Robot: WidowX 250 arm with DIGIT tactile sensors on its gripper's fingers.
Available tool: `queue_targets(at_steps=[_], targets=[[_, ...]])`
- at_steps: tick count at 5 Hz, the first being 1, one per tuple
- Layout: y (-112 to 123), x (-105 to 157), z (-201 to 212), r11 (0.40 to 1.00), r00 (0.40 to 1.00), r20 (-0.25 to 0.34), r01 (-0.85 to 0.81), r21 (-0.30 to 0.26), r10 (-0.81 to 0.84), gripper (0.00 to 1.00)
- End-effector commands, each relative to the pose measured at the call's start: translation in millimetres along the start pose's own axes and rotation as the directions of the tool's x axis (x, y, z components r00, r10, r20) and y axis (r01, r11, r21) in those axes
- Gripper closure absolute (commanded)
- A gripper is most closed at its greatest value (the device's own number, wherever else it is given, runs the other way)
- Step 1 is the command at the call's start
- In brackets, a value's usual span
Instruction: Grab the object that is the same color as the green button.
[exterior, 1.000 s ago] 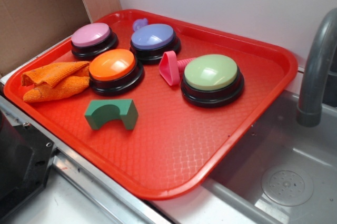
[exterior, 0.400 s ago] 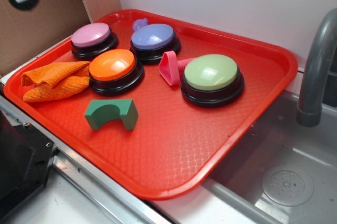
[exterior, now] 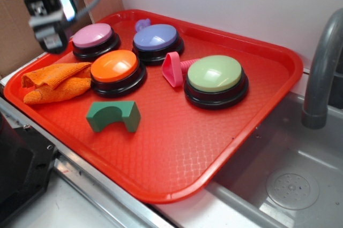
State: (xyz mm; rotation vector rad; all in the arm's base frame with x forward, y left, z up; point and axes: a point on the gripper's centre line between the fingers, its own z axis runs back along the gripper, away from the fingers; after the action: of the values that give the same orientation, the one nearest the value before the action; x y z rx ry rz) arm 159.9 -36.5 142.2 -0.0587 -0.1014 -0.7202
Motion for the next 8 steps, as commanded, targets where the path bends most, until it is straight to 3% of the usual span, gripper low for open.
queue_targets(at_steps=[1,2,4,6,7,8], targets=[[7.3,18.4,-47.1,0.958,0.95,0.124,0.286,0.016,-0.286,0.0],[9.1,19.8,-63.0,0.952,0.943,0.135,0.306,0.006,-0.304,0.0],[12.2,24.7,-99.7,0.917,0.914,0.091,0.398,-0.024,-0.395,0.0],[1.0,37.6,-110.1,0.832,0.829,0.107,0.554,-0.02,-0.549,0.0],[1.4,37.8,-115.7,0.838,0.836,0.102,0.545,-0.036,-0.539,0.0],[2.7,37.1,-119.1,0.841,0.84,0.092,0.54,-0.04,-0.535,1.0]])
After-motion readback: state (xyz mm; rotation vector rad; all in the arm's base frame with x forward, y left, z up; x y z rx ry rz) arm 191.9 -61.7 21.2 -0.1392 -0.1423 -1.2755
